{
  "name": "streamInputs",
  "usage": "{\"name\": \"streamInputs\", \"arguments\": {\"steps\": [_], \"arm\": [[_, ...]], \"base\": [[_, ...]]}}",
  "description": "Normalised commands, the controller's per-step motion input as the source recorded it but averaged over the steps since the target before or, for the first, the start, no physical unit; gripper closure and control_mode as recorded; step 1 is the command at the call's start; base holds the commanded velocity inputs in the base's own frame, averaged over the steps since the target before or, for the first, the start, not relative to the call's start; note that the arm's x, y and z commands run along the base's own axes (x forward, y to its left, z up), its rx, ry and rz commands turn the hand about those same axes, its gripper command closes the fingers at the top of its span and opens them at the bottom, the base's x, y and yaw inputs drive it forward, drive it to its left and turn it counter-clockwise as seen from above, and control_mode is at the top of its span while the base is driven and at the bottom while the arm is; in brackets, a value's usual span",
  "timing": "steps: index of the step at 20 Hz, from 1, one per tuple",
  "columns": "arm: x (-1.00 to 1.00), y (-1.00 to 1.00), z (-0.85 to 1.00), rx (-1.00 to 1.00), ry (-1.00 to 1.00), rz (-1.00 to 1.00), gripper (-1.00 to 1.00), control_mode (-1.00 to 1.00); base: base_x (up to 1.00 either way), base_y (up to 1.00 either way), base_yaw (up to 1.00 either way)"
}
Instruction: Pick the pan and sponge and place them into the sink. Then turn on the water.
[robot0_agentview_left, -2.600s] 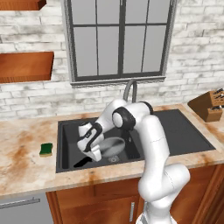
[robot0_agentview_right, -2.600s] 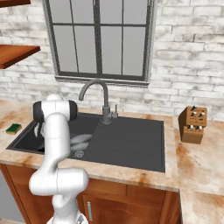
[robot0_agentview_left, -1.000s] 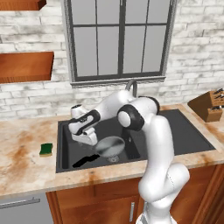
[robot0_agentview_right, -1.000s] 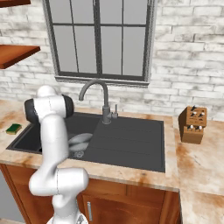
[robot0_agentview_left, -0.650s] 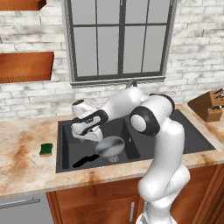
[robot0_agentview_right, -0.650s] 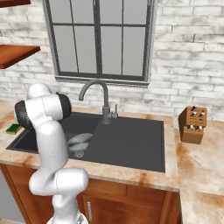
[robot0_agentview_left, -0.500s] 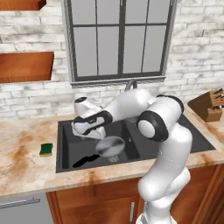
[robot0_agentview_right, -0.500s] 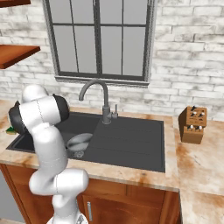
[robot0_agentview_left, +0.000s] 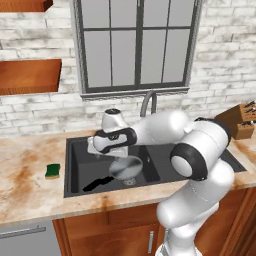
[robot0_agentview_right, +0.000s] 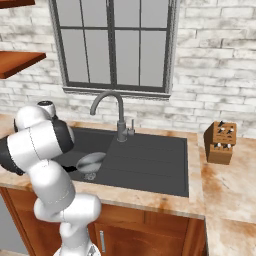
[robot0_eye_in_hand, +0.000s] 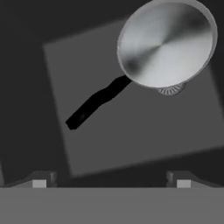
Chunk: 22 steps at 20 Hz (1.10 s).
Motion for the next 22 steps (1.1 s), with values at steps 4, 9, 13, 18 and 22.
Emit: {"name": "streamInputs", "arguments": {"steps": [4,9,13,18,22], "arm": [[0.0,0.09,0.06,0.0,0.0,0.11,-1.0,-1.0],[0.0,0.28,0.3,-0.02,0.0,0.09,-1.0,-1.0],[0.0,0.31,0.31,-0.02,0.0,0.06,-1.0,-1.0],[0.0,0.34,0.13,0.0,0.0,0.07,-1.0,-1.0],[0.0,0.4,0.0,0.0,0.0,0.08,-1.0,-1.0]], "base": [[0.0,0.0,0.0],[0.0,0.0,0.0],[0.0,0.0,0.0],[0.0,0.0,0.0],[0.0,0.0,0.0]]}}
